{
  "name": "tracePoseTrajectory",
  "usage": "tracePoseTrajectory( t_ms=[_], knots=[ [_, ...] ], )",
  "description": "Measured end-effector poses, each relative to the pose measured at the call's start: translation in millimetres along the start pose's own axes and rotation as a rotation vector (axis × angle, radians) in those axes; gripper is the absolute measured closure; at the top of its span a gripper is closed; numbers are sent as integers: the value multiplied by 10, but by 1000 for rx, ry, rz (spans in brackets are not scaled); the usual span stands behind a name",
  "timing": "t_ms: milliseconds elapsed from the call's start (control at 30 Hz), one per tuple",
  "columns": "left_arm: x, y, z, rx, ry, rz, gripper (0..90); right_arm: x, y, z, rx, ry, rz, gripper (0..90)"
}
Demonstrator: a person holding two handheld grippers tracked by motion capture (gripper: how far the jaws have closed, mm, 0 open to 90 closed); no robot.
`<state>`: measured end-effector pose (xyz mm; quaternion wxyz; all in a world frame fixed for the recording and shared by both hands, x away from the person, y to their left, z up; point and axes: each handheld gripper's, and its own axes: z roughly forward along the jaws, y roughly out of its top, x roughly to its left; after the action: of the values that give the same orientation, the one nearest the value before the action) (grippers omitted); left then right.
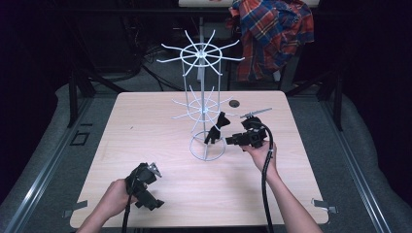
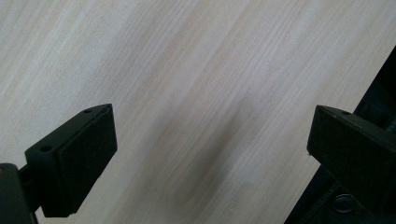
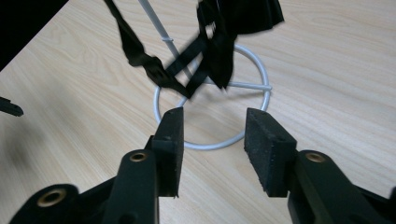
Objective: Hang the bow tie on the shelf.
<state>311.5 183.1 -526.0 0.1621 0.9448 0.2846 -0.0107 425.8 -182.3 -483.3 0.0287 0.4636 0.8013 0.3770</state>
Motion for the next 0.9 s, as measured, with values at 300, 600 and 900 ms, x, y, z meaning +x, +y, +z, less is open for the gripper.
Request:
tracePoseTrajectory(
  t_ms=[300,600,900],
  knots=[
    [-2,9,0,-8,0,3,17,74,16,-168,-26,-50,-39,464],
    [-3,22,-4,-15,-2,3,15,179,-1,-387,-41,-80,-88,328],
    [-3,65,-5,-22,-5,14,9,298,-122,-679,-35,-123,-134,148]
  ],
)
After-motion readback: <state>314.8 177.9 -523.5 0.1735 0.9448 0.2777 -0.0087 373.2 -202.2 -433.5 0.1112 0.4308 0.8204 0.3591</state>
